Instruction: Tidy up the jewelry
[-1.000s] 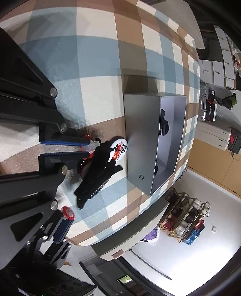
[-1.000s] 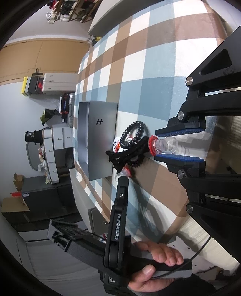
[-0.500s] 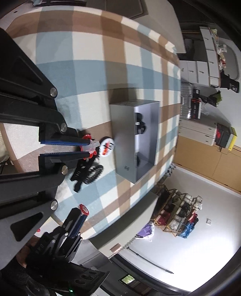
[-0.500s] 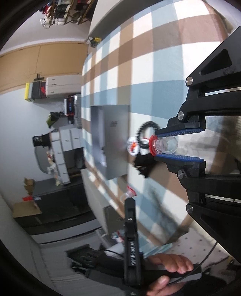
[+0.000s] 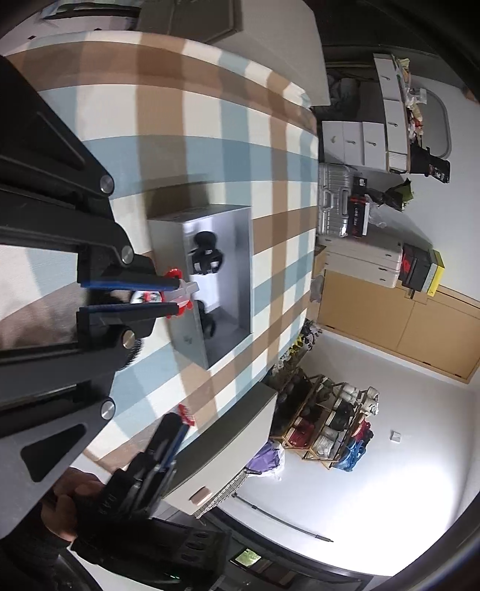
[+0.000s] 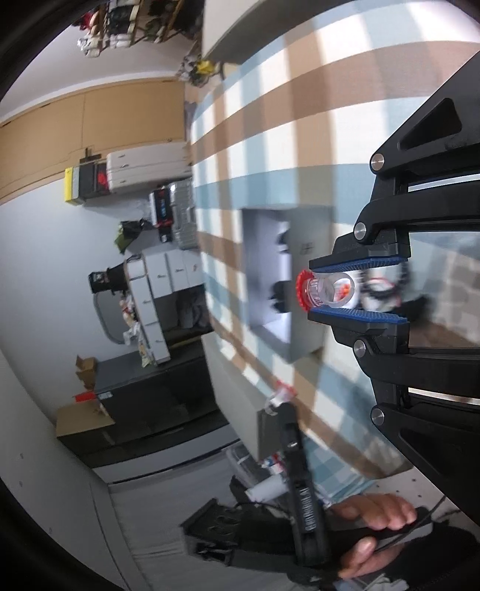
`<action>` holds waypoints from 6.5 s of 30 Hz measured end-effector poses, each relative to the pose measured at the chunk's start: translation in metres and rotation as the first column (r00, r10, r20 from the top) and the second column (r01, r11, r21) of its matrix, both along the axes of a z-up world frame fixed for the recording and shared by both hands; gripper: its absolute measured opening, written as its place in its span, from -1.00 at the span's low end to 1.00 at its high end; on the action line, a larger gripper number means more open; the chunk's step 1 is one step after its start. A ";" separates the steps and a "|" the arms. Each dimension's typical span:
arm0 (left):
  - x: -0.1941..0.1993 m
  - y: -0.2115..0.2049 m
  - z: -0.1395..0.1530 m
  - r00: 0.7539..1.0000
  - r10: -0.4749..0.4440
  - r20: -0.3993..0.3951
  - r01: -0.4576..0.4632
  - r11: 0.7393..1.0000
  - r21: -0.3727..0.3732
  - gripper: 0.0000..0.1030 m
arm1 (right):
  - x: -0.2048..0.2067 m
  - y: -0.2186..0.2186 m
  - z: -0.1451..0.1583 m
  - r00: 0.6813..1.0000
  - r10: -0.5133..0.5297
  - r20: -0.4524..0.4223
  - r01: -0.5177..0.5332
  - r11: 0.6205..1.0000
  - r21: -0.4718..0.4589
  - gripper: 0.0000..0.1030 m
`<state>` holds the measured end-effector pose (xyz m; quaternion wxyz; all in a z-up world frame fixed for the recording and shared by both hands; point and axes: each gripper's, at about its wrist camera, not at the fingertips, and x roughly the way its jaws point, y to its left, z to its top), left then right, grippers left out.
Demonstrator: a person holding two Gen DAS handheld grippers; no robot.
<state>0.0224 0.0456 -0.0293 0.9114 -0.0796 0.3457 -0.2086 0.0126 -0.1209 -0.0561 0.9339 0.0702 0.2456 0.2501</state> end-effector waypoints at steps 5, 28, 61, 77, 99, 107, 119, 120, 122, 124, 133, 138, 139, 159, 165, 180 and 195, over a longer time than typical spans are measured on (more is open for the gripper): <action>0.028 -0.007 0.005 0.999 -0.018 0.029 0.018 1.000 -0.001 -0.97 | 0.043 0.005 0.015 0.999 0.033 -0.002 -0.033 0.999 0.028 -0.65; 0.098 -0.046 -0.032 0.986 -0.104 -0.128 0.105 0.995 -0.003 -0.97 | 0.151 0.012 -0.024 0.967 0.073 -0.243 -0.072 0.997 0.013 -0.61; 0.020 -0.039 0.003 1.000 0.026 0.004 -0.027 0.996 0.079 0.57 | 0.035 -0.026 0.007 0.988 -0.117 -0.101 0.124 0.990 0.064 0.97; -0.012 0.007 -0.057 0.981 0.145 -0.129 -0.152 0.988 -0.042 0.90 | 0.052 0.027 -0.050 0.952 0.040 -0.304 -0.053 0.998 -0.033 0.93; -0.019 0.032 -0.067 0.981 0.109 -0.159 -0.125 0.987 -0.096 0.95 | 0.085 0.083 -0.070 0.910 -0.010 -0.415 -0.122 0.949 -0.290 0.19; -0.027 0.035 -0.066 0.984 0.080 -0.157 -0.094 0.992 -0.084 0.95 | 0.079 0.098 -0.071 0.926 -0.008 -0.376 -0.149 0.911 -0.385 -0.21; -0.031 0.047 -0.066 0.978 0.113 -0.174 -0.133 0.985 -0.106 0.95 | 0.067 0.083 -0.066 0.921 0.044 -0.387 -0.160 0.948 -0.273 -0.22; -0.031 0.046 -0.066 0.978 0.113 -0.175 -0.133 0.985 -0.106 0.95 | 0.065 0.079 -0.064 0.921 0.051 -0.386 -0.159 0.955 -0.252 -0.22; -0.031 0.046 -0.066 0.978 0.110 -0.179 -0.131 0.985 -0.111 0.95 | 0.061 0.070 -0.060 0.925 0.060 -0.375 -0.146 0.968 -0.205 -0.21; -0.031 0.044 -0.065 0.978 0.107 -0.181 -0.129 0.985 -0.116 0.95 | 0.058 0.061 -0.056 0.930 0.074 -0.361 -0.138 0.978 -0.155 -0.21; -0.026 0.027 -0.059 0.979 0.070 -0.193 -0.094 0.989 -0.116 0.95 | 0.037 0.018 -0.035 0.964 0.054 -0.261 -0.052 0.999 0.013 -0.21; -0.018 -0.006 -0.049 0.987 -0.011 -0.158 0.002 0.999 -0.052 0.95 | 0.026 -0.011 -0.031 0.975 0.014 -0.221 -0.004 0.999 0.047 -0.21; -0.015 -0.015 -0.048 0.987 -0.037 -0.157 0.031 0.999 -0.037 0.95 | 0.023 -0.016 -0.030 0.977 0.008 -0.214 0.002 0.999 0.047 -0.21; 0.028 -0.122 -0.070 0.908 -0.334 -0.251 0.411 0.822 0.393 0.95 | -0.002 -0.078 -0.042 0.978 -0.075 -0.194 0.097 0.990 0.103 -0.21; 0.027 -0.128 -0.071 0.890 -0.367 -0.271 0.449 0.811 0.375 0.30 | -0.003 -0.080 -0.042 0.978 -0.074 -0.193 0.097 0.989 0.114 -0.21; 0.025 -0.130 -0.071 0.887 -0.378 -0.264 0.455 0.812 0.365 -0.87 | -0.004 -0.077 -0.039 0.981 -0.062 -0.186 0.085 0.989 0.118 -0.21; 0.033 -0.145 -0.078 0.851 -0.379 -0.365 0.509 0.769 0.388 -0.89 | -0.003 -0.077 -0.033 0.982 -0.065 -0.177 0.086 0.990 0.114 -0.21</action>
